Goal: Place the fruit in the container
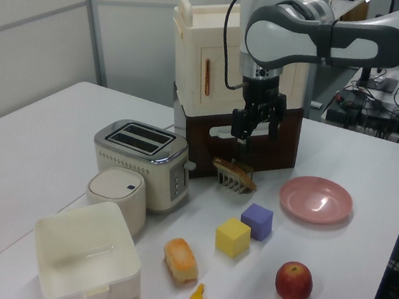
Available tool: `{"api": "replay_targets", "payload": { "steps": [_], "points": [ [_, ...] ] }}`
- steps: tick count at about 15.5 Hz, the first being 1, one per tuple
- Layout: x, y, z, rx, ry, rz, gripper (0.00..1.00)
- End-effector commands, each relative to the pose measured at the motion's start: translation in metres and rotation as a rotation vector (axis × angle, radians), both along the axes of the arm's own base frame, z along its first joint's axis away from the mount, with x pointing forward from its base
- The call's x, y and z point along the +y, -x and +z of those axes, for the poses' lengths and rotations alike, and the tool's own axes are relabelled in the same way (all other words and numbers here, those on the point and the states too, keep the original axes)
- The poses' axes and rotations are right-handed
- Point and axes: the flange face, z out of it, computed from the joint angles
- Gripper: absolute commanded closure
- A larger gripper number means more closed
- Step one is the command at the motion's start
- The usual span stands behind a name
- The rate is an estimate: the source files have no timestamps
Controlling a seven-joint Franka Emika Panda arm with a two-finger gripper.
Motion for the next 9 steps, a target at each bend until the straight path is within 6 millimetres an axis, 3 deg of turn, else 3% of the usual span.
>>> {"api": "replay_targets", "payload": {
  "steps": [1,9],
  "points": [
    [0.0031,0.0039,0.0035,0.013,-0.015,0.012,0.0],
    [-0.0015,0.0055,0.0061,0.007,-0.019,-0.002,0.0]
  ]
}}
